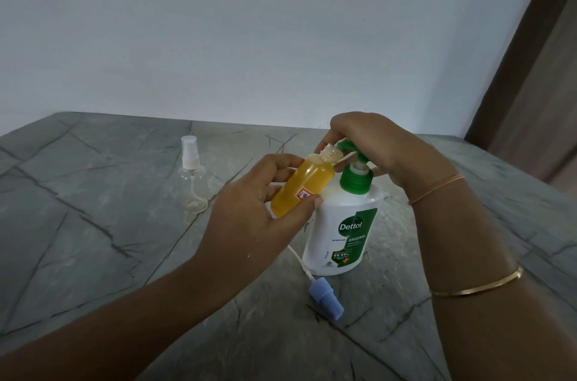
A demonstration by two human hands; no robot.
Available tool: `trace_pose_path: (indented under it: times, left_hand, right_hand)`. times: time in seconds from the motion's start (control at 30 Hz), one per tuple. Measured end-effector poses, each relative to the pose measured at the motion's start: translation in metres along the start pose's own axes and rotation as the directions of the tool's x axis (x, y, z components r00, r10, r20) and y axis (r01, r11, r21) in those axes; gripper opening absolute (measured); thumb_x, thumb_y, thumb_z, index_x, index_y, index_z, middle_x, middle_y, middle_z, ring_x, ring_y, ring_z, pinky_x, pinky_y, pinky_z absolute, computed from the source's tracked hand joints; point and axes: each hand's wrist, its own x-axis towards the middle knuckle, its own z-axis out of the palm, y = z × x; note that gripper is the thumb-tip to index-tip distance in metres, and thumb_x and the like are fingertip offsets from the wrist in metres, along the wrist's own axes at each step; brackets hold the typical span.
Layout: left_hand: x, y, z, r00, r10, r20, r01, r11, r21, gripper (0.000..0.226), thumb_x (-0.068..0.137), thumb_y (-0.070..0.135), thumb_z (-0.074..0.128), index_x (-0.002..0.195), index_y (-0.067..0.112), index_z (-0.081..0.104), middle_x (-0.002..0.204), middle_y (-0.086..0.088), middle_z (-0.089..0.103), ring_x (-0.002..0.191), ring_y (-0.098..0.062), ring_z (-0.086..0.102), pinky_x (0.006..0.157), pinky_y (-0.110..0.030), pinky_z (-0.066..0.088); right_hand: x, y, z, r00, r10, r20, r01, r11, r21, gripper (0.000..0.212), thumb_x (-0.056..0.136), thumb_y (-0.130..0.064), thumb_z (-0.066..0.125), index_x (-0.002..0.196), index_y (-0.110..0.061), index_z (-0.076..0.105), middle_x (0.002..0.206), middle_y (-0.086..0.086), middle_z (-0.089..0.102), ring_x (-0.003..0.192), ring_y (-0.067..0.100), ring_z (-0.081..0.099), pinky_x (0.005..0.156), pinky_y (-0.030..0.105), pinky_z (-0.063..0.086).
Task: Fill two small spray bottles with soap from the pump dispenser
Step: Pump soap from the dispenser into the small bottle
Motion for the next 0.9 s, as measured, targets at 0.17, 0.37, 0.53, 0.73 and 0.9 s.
trace_pose_path:
  times: [0.17,0.37,0.53,0.73,0.9]
  left_hand:
    - [-0.0014,0.0032,0.0001,1.000,0.007,0.001,-0.007,0.999,-0.038,0.030,0.069,0.053,0.061,0.096,0.050,0.046,0.088,0.035,0.056,0.089,0.017,0.056,0.070,-0.005,0.047]
    - [-0.0025,0.0056,0.0007,1.000,-0.002,0.006,0.002,0.998,-0.064,0.031,0.066,0.054,0.058,0.094,0.048,0.046,0.086,0.038,0.054,0.086,0.021,0.054,0.069,-0.003,0.045]
    - [-0.0024,0.0052,0.0011,1.000,-0.007,0.015,0.008,0.998,-0.064,0.032,0.066,0.057,0.056,0.094,0.048,0.046,0.087,0.040,0.052,0.085,0.025,0.052,0.069,0.000,0.044]
    - [-0.0024,0.0054,0.0005,1.000,-0.017,0.003,0.017,0.997,-0.075,0.031,0.066,0.053,0.058,0.095,0.048,0.046,0.088,0.035,0.056,0.087,0.019,0.055,0.068,-0.004,0.046]
    - [-0.0029,0.0053,-0.0004,1.000,-0.029,0.008,0.030,0.997,-0.073,0.032,0.065,0.056,0.057,0.094,0.048,0.046,0.089,0.035,0.055,0.085,0.021,0.054,0.068,-0.002,0.045]
  right_hand:
    - [-0.0006,0.0016,0.0016,1.000,0.007,0.010,-0.007,0.999,-0.031,0.034,0.093,-0.019,0.037,0.112,0.000,0.057,0.094,0.010,0.066,0.062,0.012,0.053,0.058,0.022,0.039]
    - [-0.0020,-0.0012,0.0016,1.000,-0.030,0.000,0.029,0.998,-0.061,0.037,0.094,-0.016,0.035,0.117,0.003,0.057,0.084,0.000,0.065,0.062,0.010,0.053,0.061,0.023,0.039]
    - [-0.0019,-0.0039,0.0005,0.997,-0.068,-0.048,0.065,0.996,-0.055,0.037,0.094,-0.015,0.036,0.115,0.002,0.062,0.074,-0.007,0.059,0.066,0.011,0.053,0.061,0.020,0.039]
    - [-0.0028,-0.0014,0.0014,1.000,-0.006,0.016,0.006,1.000,-0.016,0.031,0.092,-0.016,0.036,0.110,-0.002,0.057,0.084,0.001,0.065,0.059,0.009,0.054,0.059,0.021,0.040]
    - [-0.0029,-0.0017,0.0043,1.000,-0.003,0.006,0.003,0.999,-0.035,0.038,0.092,-0.017,0.036,0.116,0.001,0.058,0.090,0.007,0.067,0.061,0.011,0.053,0.060,0.023,0.039]
